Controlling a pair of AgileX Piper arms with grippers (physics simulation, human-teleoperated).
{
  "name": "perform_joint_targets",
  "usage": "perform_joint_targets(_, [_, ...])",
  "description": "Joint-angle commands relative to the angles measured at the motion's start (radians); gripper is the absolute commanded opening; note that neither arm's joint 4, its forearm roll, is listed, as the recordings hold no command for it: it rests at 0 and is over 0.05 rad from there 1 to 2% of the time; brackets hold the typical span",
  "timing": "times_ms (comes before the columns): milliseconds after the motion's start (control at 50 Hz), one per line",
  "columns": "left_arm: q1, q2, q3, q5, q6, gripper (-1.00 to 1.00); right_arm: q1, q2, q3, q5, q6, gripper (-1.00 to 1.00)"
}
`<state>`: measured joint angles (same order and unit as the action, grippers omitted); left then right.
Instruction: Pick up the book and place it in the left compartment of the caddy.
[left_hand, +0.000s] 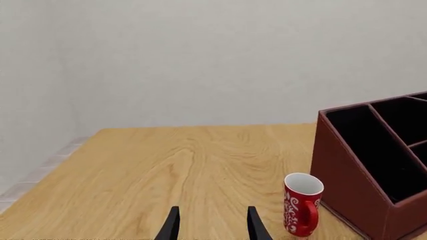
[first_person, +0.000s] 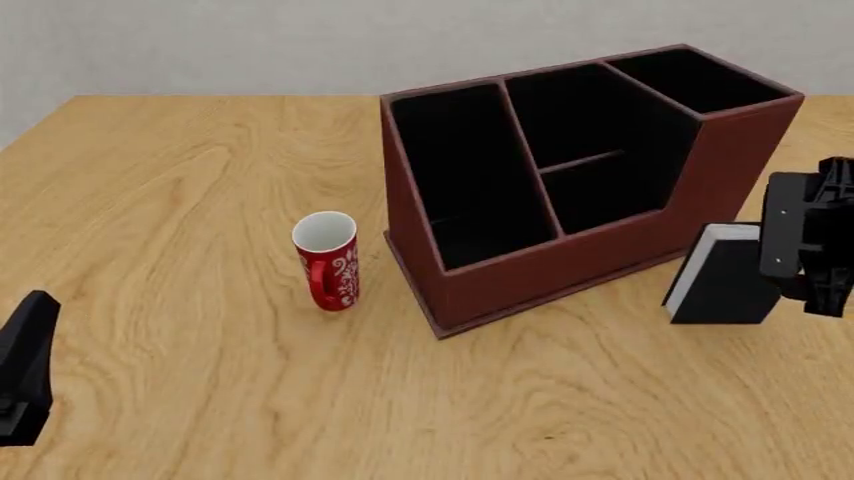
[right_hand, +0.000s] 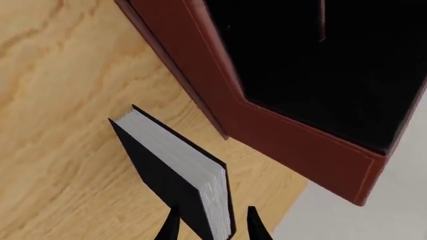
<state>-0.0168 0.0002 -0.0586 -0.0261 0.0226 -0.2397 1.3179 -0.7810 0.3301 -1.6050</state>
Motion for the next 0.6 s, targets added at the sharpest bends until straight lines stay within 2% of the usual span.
perform_joint_targets(20, [0.012, 0.0, 0.004, 0.0, -0.001, 1.0, 0.012, 0.052, -0.01, -0.029, -0.008, 1.0])
perform_joint_targets(260, [0.014, 0.0, 0.004, 0.002, -0.002, 1.0, 0.032, 0.055, 0.001, -0.024, -0.001, 1.0])
perform_joint_targets(280, [0.014, 0.0, 0.004, 0.004, -0.004, 1.0, 0.036, 0.057, -0.002, -0.029, 0.001, -1.0])
perform_joint_targets(600, [0.014, 0.0, 0.009, -0.005, -0.007, 1.0, 0.039, -0.001, 0.027, 0.007, -0.007, -1.0])
